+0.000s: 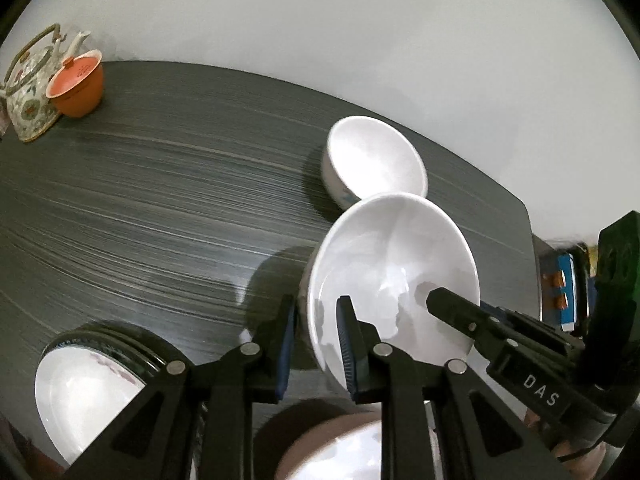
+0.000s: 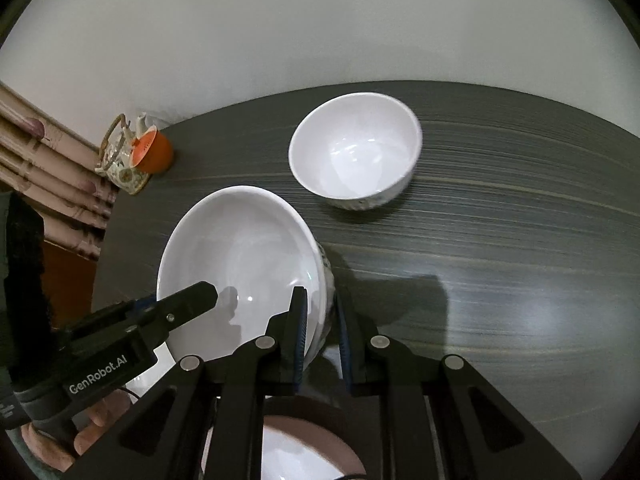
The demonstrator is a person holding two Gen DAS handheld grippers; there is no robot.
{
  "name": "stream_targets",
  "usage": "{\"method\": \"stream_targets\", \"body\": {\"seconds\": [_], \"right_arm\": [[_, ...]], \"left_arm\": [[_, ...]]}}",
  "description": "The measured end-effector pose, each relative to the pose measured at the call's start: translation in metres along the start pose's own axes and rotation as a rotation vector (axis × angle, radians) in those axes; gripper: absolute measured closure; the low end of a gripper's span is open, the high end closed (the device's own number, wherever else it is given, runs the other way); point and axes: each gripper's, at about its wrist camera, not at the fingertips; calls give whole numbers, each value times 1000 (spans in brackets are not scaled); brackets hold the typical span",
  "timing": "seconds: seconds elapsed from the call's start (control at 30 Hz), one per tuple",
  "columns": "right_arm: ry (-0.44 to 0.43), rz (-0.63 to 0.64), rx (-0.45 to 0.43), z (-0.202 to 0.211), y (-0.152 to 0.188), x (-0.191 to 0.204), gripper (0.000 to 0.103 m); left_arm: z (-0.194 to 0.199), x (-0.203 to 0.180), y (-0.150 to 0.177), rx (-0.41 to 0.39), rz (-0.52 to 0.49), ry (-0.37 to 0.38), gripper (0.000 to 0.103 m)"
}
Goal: Organize plates and bowls
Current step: 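Lift the white bowl and lower it into the pink bowl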
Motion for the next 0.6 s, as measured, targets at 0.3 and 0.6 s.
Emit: {"method": "stream_targets", "body": {"seconds": [0.3,0.6], "right_arm": [[-1,-18,-37,36,29,-5,88],[-22,-38,-28,58,78,-4,88]], "left_arm": [[28,-33,18,-24,-43,-11,82],[60,-44,51,-39,-72,-24,82]]}}
Point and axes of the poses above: each gripper's, at about its wrist camera, not at the fingertips, and z roughly against the way its jaws point, x to its left, y to its underside, and after that the axes turned 10 degrees about -z, right-handed
